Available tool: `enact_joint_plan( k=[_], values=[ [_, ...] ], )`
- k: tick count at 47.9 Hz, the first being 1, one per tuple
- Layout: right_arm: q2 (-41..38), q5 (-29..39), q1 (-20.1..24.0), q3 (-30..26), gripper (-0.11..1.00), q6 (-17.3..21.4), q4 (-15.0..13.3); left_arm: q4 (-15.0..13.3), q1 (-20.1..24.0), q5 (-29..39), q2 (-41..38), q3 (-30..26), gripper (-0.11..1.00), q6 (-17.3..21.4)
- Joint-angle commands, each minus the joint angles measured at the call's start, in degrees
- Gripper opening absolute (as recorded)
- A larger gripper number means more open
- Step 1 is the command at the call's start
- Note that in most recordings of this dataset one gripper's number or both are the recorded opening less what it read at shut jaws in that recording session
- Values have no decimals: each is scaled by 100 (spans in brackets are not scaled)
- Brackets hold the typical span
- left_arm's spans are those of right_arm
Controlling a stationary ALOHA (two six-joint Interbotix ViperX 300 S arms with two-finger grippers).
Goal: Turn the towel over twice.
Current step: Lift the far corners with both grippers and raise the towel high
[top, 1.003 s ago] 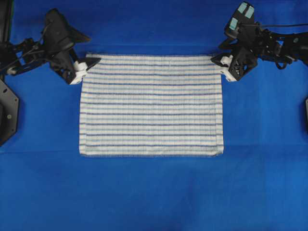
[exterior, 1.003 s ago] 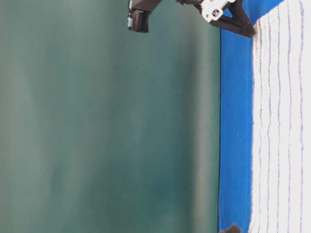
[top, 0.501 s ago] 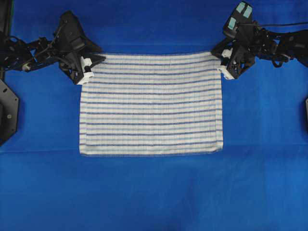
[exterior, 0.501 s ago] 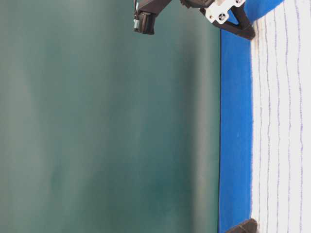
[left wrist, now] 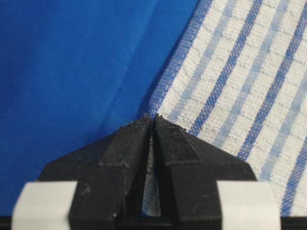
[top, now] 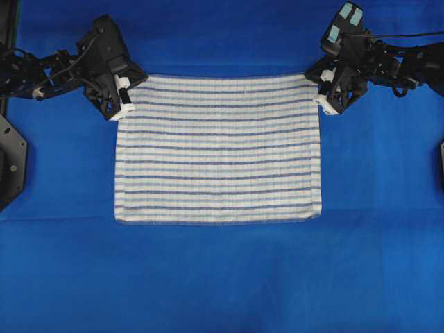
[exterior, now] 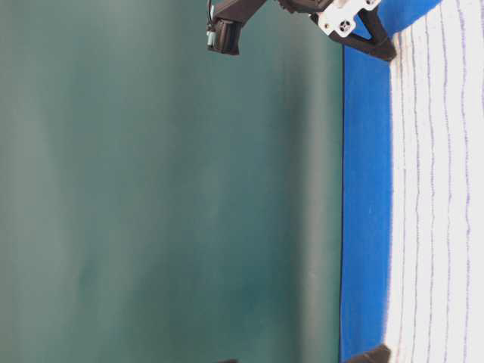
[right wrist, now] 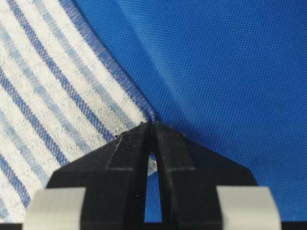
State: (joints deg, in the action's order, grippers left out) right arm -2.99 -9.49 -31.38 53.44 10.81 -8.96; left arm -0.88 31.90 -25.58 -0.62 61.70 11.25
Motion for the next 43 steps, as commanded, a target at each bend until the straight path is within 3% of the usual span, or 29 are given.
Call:
enact_joint_plan(
  k=[1,19,28,43],
  values=[
    [264,26,-79,-114,6,0,0,-18,79,141,378,-158,2,26],
    [1055,686,-615,-580,6,-220,-176,-18,475,896,1512,-668,2,167],
    [1406,1046,-861,-1002,6,-431,-237,-9,703,879,1890,-853,2,176],
    [1916,1784,-879,-1819,6,-677,-448,-18,870,817,2347,-1072,2,185]
  ],
)
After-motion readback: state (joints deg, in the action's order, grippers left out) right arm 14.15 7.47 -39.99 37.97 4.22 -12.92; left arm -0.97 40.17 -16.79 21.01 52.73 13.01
